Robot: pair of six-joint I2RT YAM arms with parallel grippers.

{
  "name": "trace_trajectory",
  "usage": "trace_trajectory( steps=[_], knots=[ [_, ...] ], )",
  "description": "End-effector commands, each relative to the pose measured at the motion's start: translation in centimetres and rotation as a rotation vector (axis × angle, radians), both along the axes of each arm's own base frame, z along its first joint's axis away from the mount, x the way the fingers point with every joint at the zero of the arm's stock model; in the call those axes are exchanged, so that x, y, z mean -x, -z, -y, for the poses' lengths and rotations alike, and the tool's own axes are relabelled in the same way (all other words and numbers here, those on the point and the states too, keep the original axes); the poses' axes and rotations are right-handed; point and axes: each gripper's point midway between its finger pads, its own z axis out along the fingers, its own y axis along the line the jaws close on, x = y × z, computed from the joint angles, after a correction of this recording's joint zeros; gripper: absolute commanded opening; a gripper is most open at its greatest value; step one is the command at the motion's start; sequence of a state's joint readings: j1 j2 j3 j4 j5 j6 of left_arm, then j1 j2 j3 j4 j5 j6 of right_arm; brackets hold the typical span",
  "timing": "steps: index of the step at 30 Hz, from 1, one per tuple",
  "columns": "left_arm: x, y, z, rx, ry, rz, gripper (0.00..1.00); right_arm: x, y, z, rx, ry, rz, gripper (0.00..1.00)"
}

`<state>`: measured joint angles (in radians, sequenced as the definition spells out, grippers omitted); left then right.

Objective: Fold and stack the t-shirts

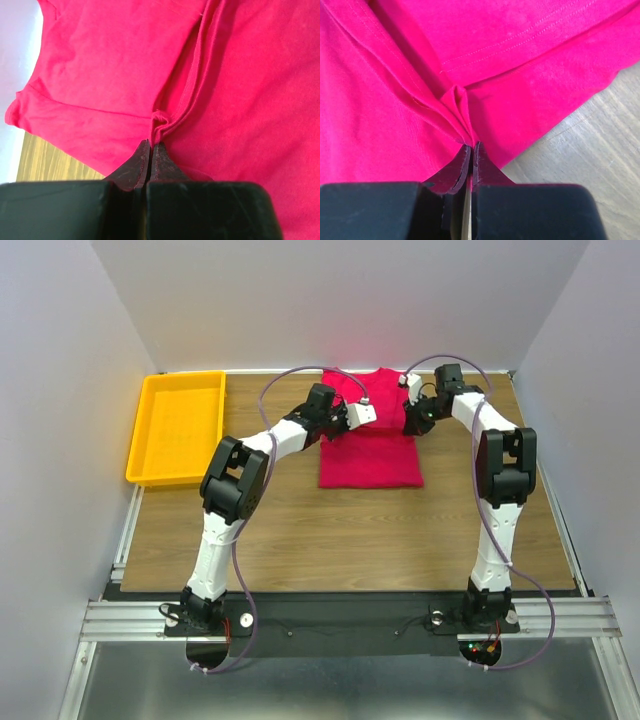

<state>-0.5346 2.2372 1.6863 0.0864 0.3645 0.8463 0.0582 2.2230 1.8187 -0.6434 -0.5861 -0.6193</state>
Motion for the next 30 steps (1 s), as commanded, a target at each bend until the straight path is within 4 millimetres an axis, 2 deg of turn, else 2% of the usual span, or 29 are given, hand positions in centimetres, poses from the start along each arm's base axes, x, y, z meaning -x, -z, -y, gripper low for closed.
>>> trace_trajectory(
  steps=[1, 17, 21, 22, 24, 25, 28, 29, 30],
  knots=[
    [-2.0, -3.9, 0.7, 0.071, -0.023, 0.089, 0.0, -2.2, -1.7, 0.4, -0.004, 0.039, 0.068, 0.01],
    [-2.3, -3.1, 0.7, 0.076, -0.043, 0.08, 0.0, -2.8, -1.4, 0.4, -0.008, 0.058, 0.067, 0.02],
    [-2.4, -3.1, 0.6, 0.079, -0.048, 0.076, 0.0, -2.9, -1.2, 0.4, -0.009, 0.062, 0.064, 0.09],
    [-2.4, -3.0, 0.7, 0.078, -0.049, 0.074, 0.04, -2.9, -1.2, 0.4, -0.009, 0.066, 0.063, 0.1],
    [-2.5, -3.2, 0.6, 0.085, -0.061, 0.076, 0.2, -3.3, -1.4, 0.6, -0.01, 0.094, 0.065, 0.16],
    [-2.6, -3.3, 0.6, 0.089, -0.069, 0.077, 0.36, -3.5, -1.6, 0.6, -0.011, 0.11, 0.07, 0.17],
    [-3.6, -5.7, 0.3, 0.133, -0.13, 0.116, 0.45, -4.9, -2.9, 1.3, -0.013, 0.21, 0.113, 0.21],
    [-4.3, -7.2, -0.1, 0.148, -0.172, 0.155, 0.48, -5.3, -3.4, 1.5, -0.013, 0.239, 0.126, 0.23],
    [-4.8, -8.5, -0.2, 0.164, -0.198, 0.181, 0.53, -6.0, -3.9, 2.0, -0.008, 0.295, 0.148, 0.3]
  ],
)
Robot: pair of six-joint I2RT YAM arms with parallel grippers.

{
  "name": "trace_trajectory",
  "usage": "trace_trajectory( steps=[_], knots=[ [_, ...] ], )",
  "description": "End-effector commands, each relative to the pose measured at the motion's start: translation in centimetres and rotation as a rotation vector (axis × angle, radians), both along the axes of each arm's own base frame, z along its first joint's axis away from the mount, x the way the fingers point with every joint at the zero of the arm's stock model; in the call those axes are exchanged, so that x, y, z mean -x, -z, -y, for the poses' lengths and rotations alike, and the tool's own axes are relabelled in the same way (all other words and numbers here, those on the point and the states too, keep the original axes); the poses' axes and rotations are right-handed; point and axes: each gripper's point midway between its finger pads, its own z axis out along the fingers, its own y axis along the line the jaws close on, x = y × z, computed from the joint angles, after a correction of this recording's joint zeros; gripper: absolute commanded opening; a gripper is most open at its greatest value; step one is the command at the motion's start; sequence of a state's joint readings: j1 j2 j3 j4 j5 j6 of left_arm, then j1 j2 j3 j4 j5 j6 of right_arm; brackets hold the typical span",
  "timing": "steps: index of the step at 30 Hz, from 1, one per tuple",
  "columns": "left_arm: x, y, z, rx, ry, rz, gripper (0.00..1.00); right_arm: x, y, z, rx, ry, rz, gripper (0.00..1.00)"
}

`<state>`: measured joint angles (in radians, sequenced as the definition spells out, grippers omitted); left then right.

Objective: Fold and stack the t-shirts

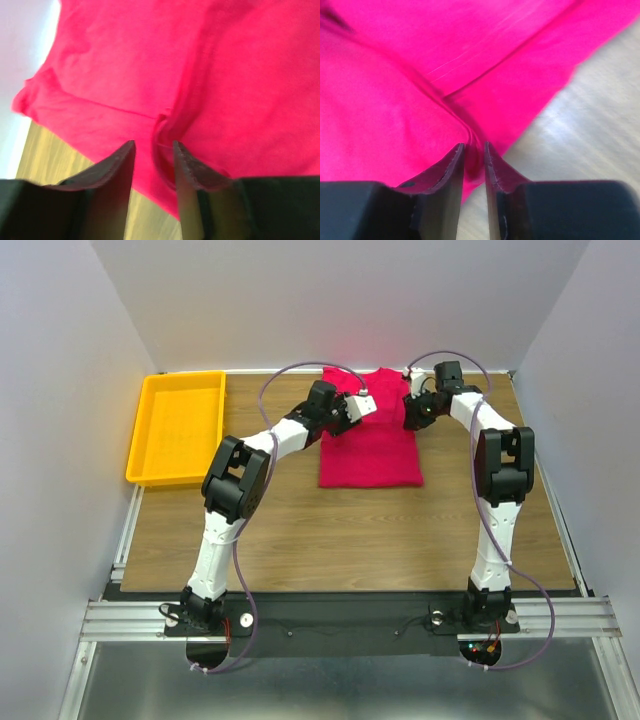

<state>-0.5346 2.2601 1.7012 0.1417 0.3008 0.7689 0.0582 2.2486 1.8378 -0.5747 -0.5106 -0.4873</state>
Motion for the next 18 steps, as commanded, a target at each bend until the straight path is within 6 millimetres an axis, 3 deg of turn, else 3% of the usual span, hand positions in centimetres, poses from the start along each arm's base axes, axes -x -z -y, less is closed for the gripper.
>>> trace_trajectory(
  steps=[1, 5, 8, 10, 11, 13, 14, 16, 18],
  knots=[
    [-3.7, -9.4, -0.1, 0.129, -0.125, 0.196, 0.56, -4.3, -4.4, 1.7, 0.003, 0.187, 0.161, 0.33],
    [-4.9, -13.7, -1.7, 0.162, -0.239, 0.286, 0.58, -5.2, -5.9, 3.2, 0.036, 0.308, 0.209, 0.36],
    [-5.1, -15.5, -3.4, 0.168, -0.319, 0.316, 0.58, -5.2, -6.7, 3.9, 0.05, 0.345, 0.231, 0.36],
    [-4.4, -15.5, -3.9, 0.184, -0.322, 0.279, 0.58, -4.9, -8.1, 3.5, 0.028, 0.328, 0.25, 0.35],
    [-3.3, -16.5, -3.5, 0.211, -0.278, 0.249, 0.58, -4.1, -8.2, 2.4, -0.008, 0.278, 0.237, 0.35],
    [-1.5, -15.8, -3.1, 0.27, -0.269, 0.141, 0.58, -2.6, -10.4, 1.3, -0.038, 0.171, 0.281, 0.35],
    [0.4, -15.8, -2.4, 0.281, -0.196, 0.064, 0.57, -1.0, -9.4, 0.4, -0.061, 0.108, 0.252, 0.35],
    [2.7, -14.6, -1.3, 0.333, -0.157, -0.075, 0.56, 1.1, -11.3, -1.4, -0.132, -0.003, 0.274, 0.33],
    [5.5, -12.6, 0.1, 0.357, -0.072, -0.228, 0.53, 3.3, -10.4, -2.4, -0.181, -0.051, 0.226, 0.26]
  ],
)
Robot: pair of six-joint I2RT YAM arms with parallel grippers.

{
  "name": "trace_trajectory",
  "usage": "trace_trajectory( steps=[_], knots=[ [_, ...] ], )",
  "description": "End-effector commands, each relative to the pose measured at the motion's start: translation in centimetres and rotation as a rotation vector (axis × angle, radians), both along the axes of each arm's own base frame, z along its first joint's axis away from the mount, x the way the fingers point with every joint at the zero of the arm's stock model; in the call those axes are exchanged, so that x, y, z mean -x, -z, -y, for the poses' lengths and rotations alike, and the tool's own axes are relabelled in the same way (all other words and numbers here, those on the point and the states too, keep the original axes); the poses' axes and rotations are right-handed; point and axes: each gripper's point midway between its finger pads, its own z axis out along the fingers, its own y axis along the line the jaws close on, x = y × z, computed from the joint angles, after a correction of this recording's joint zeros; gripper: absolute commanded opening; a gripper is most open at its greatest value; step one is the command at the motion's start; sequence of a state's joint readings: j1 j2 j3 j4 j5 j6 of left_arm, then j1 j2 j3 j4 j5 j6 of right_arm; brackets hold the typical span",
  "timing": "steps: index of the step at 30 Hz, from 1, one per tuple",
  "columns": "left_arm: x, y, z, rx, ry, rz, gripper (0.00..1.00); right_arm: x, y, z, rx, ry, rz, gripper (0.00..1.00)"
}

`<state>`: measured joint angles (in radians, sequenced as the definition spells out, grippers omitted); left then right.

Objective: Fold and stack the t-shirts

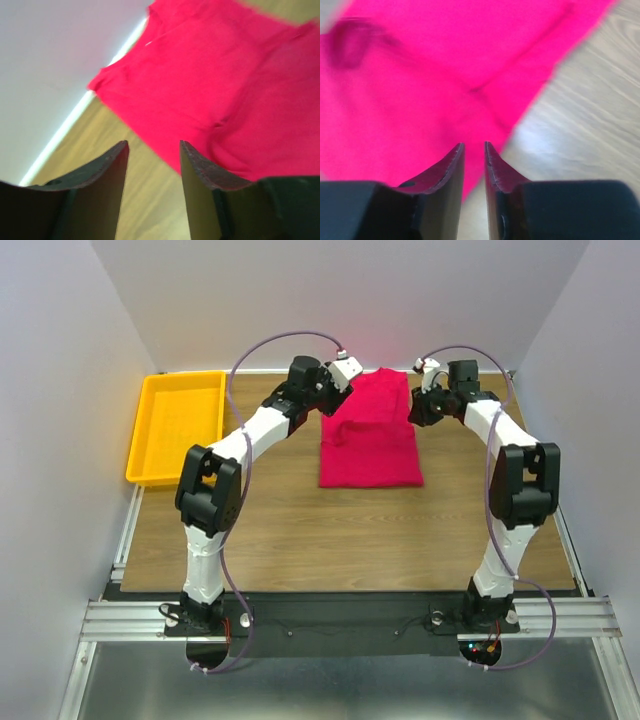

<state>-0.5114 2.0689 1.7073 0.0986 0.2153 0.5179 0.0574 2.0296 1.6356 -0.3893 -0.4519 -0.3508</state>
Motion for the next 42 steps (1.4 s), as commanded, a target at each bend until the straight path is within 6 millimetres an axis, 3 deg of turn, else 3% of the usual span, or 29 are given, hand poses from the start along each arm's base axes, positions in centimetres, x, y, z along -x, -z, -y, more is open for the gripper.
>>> trace_trajectory(
  steps=[1, 3, 8, 13, 18, 26, 33, 34, 36, 37, 39, 40, 42],
  knots=[
    [6.3, -1.6, 3.0, 0.201, 0.177, -0.24, 0.53, 3.3, -4.6, -3.1, -0.14, -0.199, 0.091, 0.24],
    [8.0, 1.1, 4.2, 0.247, 0.183, -0.389, 0.5, 4.5, -4.2, -3.5, -0.173, -0.198, 0.054, 0.19],
    [8.3, 6.1, 5.5, 0.257, 0.116, -0.526, 0.45, 6.9, -0.4, -3.5, -0.203, -0.157, -0.082, 0.11],
    [8.6, 8.0, 6.6, 0.279, 0.085, -0.568, 0.44, 8.5, 2.2, -3.1, -0.2, -0.111, -0.17, 0.08],
    [7.2, 10.9, 5.7, 0.246, -0.036, -0.57, 0.44, 9.5, 3.8, -3.2, -0.206, -0.103, -0.22, 0.07],
    [3.7, 12.4, 3.6, 0.201, -0.221, -0.496, 0.44, 10.5, 4.9, -3.2, -0.202, -0.101, -0.255, 0.06],
    [0.5, 11.6, 1.4, 0.18, -0.342, -0.405, 0.45, 10.9, 5.9, -3.1, -0.181, -0.093, -0.273, 0.06],
    [-0.4, 10.7, 1.1, 0.192, -0.351, -0.386, 0.46, 10.9, 6.1, -3.0, -0.173, -0.091, -0.275, 0.06],
    [-0.8, 11.2, 0.9, 0.182, -0.356, -0.394, 0.46, 11.0, 6.5, -2.9, -0.164, -0.085, -0.282, 0.05],
    [-1.6, 10.2, 1.1, 0.19, -0.35, -0.368, 0.46, 11.0, 6.8, -2.8, -0.156, -0.079, -0.285, 0.05],
    [-2.1, 11.2, 0.4, 0.16, -0.374, -0.38, 0.46, 11.1, 6.9, -2.8, -0.153, -0.079, -0.29, 0.05],
    [-2.8, 10.4, 0.3, 0.17, -0.377, -0.364, 0.46, 11.1, 7.1, -2.7, -0.152, -0.076, -0.293, 0.05],
    [-3.7, 11.0, -0.5, 0.165, -0.4, -0.36, 0.48, 11.1, 7.1, -2.7, -0.149, -0.075, -0.294, 0.05]
  ],
)
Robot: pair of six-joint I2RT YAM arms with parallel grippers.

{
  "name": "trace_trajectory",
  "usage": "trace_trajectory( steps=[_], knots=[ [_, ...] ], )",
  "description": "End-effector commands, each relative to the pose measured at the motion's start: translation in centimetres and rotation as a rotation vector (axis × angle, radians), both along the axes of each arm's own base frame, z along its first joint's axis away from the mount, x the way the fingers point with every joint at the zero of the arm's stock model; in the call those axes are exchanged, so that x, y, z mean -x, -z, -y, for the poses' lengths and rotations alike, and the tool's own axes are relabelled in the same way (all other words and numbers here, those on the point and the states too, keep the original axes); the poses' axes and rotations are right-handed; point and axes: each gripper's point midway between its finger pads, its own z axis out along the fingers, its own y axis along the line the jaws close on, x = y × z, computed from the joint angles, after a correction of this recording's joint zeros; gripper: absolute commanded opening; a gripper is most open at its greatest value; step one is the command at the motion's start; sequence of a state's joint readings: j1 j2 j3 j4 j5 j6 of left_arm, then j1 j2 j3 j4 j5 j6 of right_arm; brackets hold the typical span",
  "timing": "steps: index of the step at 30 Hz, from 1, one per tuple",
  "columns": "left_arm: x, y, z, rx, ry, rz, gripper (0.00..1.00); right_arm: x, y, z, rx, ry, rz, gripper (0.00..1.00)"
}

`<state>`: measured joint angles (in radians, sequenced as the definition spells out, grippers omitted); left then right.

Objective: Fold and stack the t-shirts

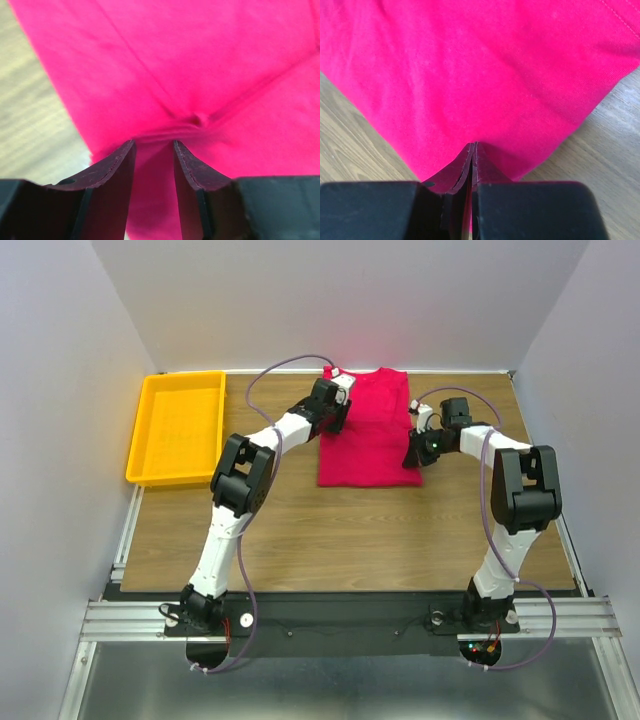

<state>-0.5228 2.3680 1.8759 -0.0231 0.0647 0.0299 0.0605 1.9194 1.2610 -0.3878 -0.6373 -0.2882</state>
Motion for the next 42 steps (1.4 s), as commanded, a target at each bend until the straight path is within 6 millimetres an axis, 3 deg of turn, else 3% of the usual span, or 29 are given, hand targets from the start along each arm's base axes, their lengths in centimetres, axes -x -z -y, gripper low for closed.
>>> trace_trajectory(
  steps=[1, 3, 6, 7, 8, 9, 10, 11, 12, 13, 14, 15, 16, 17, 18, 19, 20, 21, 22, 23, 24, 25, 27, 28, 32, 42],
  knots=[
    [-3.2, -3.0, -1.3, -0.006, -0.049, 0.08, 0.48, -0.1, 0.3, -0.2, 0.014, -0.001, 0.012, 0.05],
    [-3.9, -2.5, -2.0, -0.012, -0.063, 0.066, 0.48, -0.3, -0.1, -0.1, 0.019, -0.002, 0.026, 0.04],
    [-4.4, -5.2, -2.0, 0.007, -0.053, 0.11, 0.48, -0.4, -1.0, 0.1, 0.033, -0.014, 0.061, 0.05],
    [-4.2, -5.5, -2.1, 0.009, -0.049, 0.126, 0.48, -0.6, -2.1, 0.2, 0.036, -0.02, 0.095, 0.05],
    [-4.1, -6.6, -2.2, 0.016, -0.05, 0.15, 0.49, -0.9, -2.7, 0.5, 0.056, -0.027, 0.126, 0.06],
    [-4.2, -10.4, -2.4, 0.043, -0.056, 0.232, 0.49, -1.2, -3.3, 0.7, 0.068, -0.026, 0.146, 0.06],
    [-3.5, -10.3, -3.0, 0.024, -0.055, 0.237, 0.5, -1.6, -4.3, 1.0, 0.094, -0.022, 0.185, 0.07],
    [-3.2, -11.5, -3.4, 0.026, -0.057, 0.262, 0.51, -1.9, -5.0, 1.3, 0.103, -0.025, 0.207, 0.07],
    [-2.6, -15.2, -3.8, 0.05, -0.054, 0.324, 0.52, -1.9, -5.8, 1.3, 0.109, -0.041, 0.231, 0.08],
    [-1.5, -14.8, -4.4, 0.025, -0.044, 0.315, 0.53, -1.8, -7.3, 1.2, 0.115, -0.089, 0.293, 0.11],
    [-0.4, -18.0, -5.2, 0.04, -0.046, 0.36, 0.54, -1.3, -8.2, 0.9, 0.111, -0.133, 0.327, 0.15],
    [0.7, -18.8, -5.4, 0.049, -0.031, 0.364, 0.54, -0.7, -8.9, 0.6, 0.108, -0.187, 0.357, 0.2],
    [2.4, -16.9, -5.8, 0.04, -0.01, 0.318, 0.55, 0.5, -8.9, 0.4, 0.114, -0.274, 0.383, 0.3],
    [4.3, -19.4, -5.9, 0.089, 0.014, 0.335, 0.55, 1.2, -10.0, 0.4, 0.124, -0.317, 0.431, 0.36],
    [5.6, -19.2, -6.0, 0.112, 0.026, 0.311, 0.56, 2.0, -9.8, 0.4, 0.138, -0.372, 0.453, 0.41],
    [7.7, -16.2, -6.4, 0.129, 0.023, 0.221, 0.56, 3.9, -8.8, 0.6, 0.171, -0.47, 0.472, 0.49],
    [9.6, -17.2, -6.2, 0.186, 0.05, 0.199, 0.56, 4.9, -8.0, 0.9, 0.188, -0.51, 0.462, 0.51],
    [10.9, -16.3, -6.1, 0.201, 0.067, 0.163, 0.57, 6.4, -6.5, 1.1, 0.2, -0.548, 0.443, 0.52],
    [13.0, -13.3, -6.4, 0.21, 0.07, 0.073, 0.61, 6.9, -6.3, 1.3, 0.232, -0.612, 0.489, 0.53],
    [14.2, -12.5, -6.4, 0.232, 0.075, 0.038, 0.61, 7.5, -5.4, 1.4, 0.235, -0.64, 0.483, 0.53],
    [15.4, -13.0, -5.9, 0.298, 0.089, 0.022, 0.61, 8.1, -5.3, 1.5, 0.242, -0.659, 0.497, 0.53],
    [17.0, -10.5, -6.1, 0.308, 0.091, -0.044, 0.61, 8.8, -4.4, 1.5, 0.243, -0.69, 0.496, 0.53],
    [18.2, -9.9, -5.5, 0.377, 0.098, -0.083, 0.61, 9.0, -3.9, 1.5, 0.239, -0.697, 0.483, 0.52],
    [19.0, -8.3, -5.7, 0.376, 0.094, -0.122, 0.61, 8.9, -3.6, 1.7, 0.244, -0.68, 0.461, 0.52],
    [19.6, -5.5, -5.7, 0.396, 0.051, -0.186, 0.61, 9.1, -2.7, 2.0, 0.253, -0.672, 0.429, 0.53],
    [18.9, -2.7, -5.3, 0.411, -0.041, -0.25, 0.61, 8.9, -3.1, 2.2, 0.269, -0.647, 0.433, 0.54]
  ],
)
